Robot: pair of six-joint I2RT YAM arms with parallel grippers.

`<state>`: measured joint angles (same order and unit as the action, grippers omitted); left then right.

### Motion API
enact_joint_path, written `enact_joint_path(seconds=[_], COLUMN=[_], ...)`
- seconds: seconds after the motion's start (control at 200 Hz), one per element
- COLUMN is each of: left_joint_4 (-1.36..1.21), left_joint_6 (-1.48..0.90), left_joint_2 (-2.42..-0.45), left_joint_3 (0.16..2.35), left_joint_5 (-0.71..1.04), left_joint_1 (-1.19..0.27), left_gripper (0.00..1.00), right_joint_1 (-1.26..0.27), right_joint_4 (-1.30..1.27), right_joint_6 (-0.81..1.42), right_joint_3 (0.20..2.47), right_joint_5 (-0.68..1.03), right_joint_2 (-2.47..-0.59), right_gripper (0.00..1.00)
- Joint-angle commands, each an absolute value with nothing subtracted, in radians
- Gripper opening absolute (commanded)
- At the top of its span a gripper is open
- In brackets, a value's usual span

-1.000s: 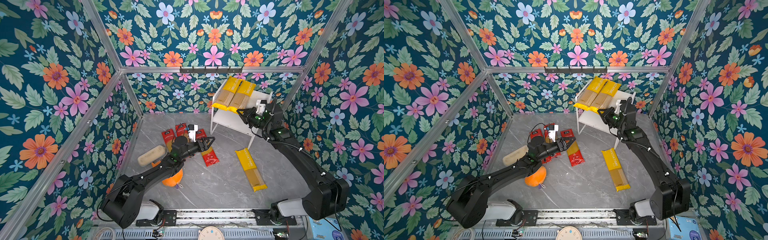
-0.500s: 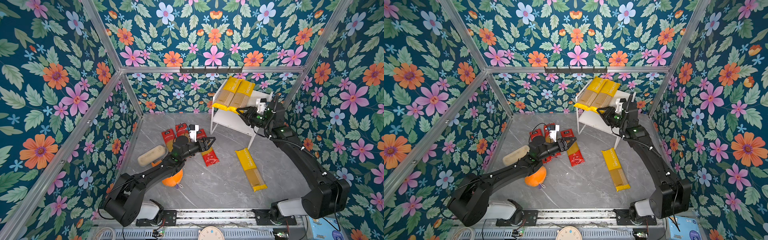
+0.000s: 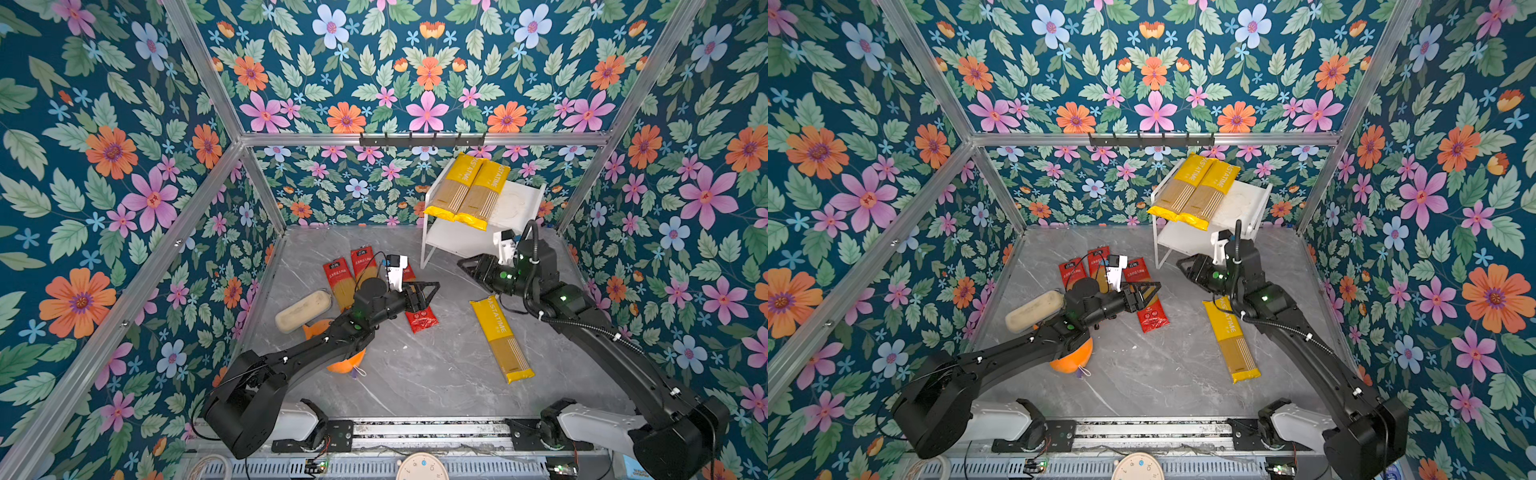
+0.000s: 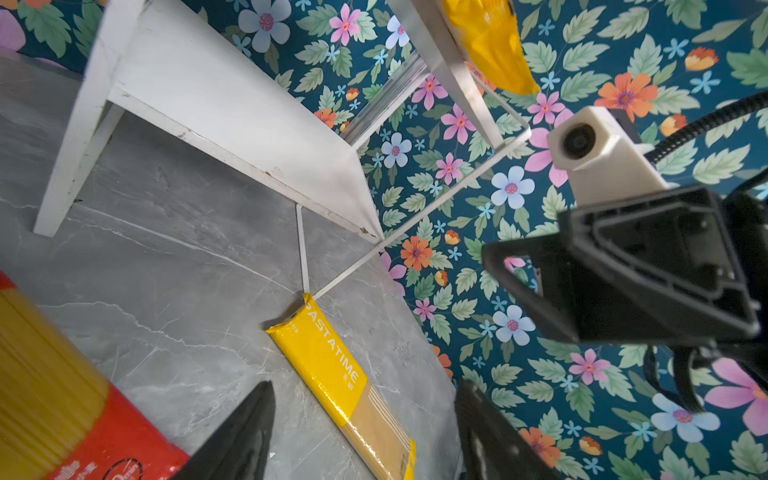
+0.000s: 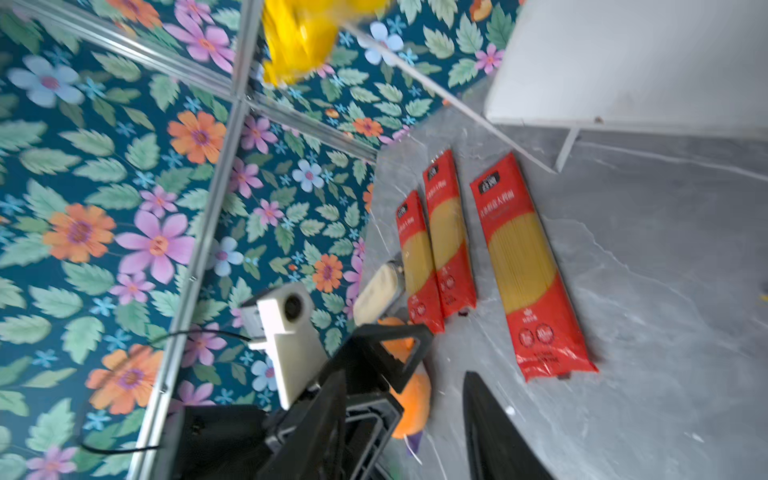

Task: Place and organize the pasta boxes and bags onto the shelf
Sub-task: 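Lower the right gripper to the third yellow bag while the left approaches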

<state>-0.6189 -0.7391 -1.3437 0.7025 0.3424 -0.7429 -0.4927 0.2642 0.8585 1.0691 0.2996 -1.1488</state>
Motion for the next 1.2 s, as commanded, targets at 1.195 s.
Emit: enact_joint_path(seconds=[1.195], left_joint_4=[-0.449], left_joint_6=[-0.704], left_joint_2=[-1.521], left_joint_3=[0.684], left_joint_5=[-0.112], left_joint_1=[-1.020], left_gripper=[0.72], right_joint_1=[-0.562], right_joint_4=[0.323], right_joint_6=[0.988], right_joint_3=[0.482], right_joint_5=[-0.039], right_joint_2=[-1.167], right_gripper=[0.58])
